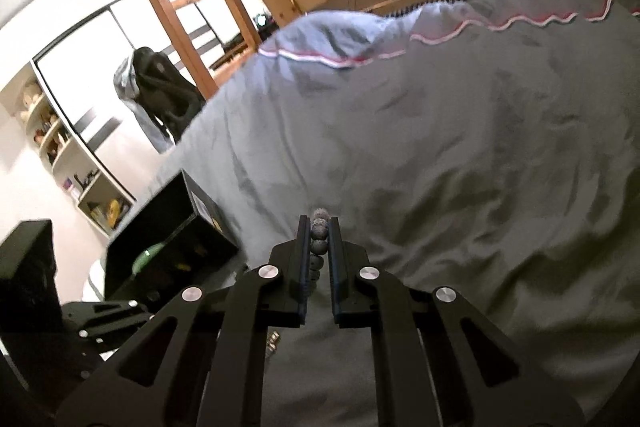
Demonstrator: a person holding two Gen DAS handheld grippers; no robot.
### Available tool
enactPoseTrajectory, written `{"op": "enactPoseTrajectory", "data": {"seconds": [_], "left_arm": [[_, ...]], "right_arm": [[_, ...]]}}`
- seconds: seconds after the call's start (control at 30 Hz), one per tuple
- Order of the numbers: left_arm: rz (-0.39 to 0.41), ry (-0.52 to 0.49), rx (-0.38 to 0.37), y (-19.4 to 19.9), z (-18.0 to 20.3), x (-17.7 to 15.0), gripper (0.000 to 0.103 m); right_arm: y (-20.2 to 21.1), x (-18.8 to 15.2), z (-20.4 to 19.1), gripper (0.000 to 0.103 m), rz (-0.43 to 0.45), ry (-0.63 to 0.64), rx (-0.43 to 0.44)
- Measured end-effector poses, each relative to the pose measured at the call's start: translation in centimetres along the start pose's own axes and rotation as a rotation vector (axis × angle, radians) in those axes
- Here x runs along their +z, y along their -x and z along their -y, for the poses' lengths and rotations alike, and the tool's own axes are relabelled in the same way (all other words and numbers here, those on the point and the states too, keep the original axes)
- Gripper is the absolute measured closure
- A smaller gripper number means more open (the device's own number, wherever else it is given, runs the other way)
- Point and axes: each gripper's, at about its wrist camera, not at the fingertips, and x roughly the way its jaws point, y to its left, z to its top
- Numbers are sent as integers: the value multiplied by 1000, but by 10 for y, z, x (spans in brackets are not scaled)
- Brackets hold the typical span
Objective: Organize jewelry
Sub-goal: 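Close the left tool on the silver ring while the right tool lifts the grey bracelet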
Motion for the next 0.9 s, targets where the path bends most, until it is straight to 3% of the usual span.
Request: {"op": "enactPoseTrajectory", "data": {"seconds": [0.2, 0.4, 0.67, 0.9], "left_arm": [[37, -4, -10, 8, 2, 2, 83], [63, 3, 1, 15, -1, 4, 83], [95, 19, 19, 29, -8, 10, 83], [121, 23, 49, 44, -15, 14, 83]], "right_arm": [[7, 4, -5, 94, 19, 6, 13], [6, 8, -15, 94, -23, 67, -115], [11, 13, -24, 94, -18, 98, -165], [12, 14, -32, 94, -54, 132, -259]]}}
